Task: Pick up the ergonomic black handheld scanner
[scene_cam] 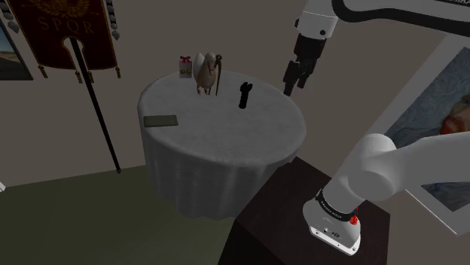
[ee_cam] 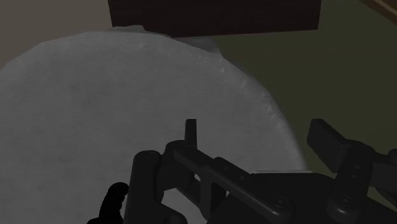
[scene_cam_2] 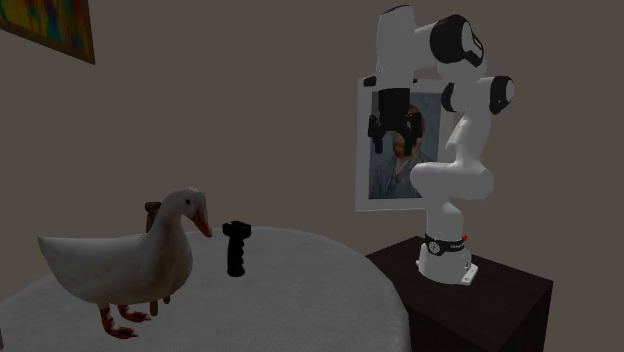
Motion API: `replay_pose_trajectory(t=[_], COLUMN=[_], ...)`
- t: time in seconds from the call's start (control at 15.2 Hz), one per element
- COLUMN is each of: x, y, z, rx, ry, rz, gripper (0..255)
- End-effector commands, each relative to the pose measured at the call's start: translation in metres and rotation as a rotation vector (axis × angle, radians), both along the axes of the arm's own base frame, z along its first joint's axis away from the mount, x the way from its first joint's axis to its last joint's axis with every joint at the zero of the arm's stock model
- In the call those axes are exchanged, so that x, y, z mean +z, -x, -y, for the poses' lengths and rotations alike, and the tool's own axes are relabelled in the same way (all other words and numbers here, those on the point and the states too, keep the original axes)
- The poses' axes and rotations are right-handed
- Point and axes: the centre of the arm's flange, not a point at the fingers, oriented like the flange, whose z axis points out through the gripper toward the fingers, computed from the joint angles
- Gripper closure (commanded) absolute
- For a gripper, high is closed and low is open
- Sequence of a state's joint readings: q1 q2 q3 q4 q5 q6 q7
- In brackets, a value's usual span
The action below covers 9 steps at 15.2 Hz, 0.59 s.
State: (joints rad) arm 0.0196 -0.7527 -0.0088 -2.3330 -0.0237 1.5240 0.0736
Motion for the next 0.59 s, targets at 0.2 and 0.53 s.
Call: replay_pose_trajectory(t=[0.2, 0.53], x=[-0.015, -0.039], y=[-0.034, -0.088], z=[0.014, 0.041], rx=[-0.062, -0.166], ry=[-0.001, -0.003], rz=[0.005, 0.013], gripper=[0, 0])
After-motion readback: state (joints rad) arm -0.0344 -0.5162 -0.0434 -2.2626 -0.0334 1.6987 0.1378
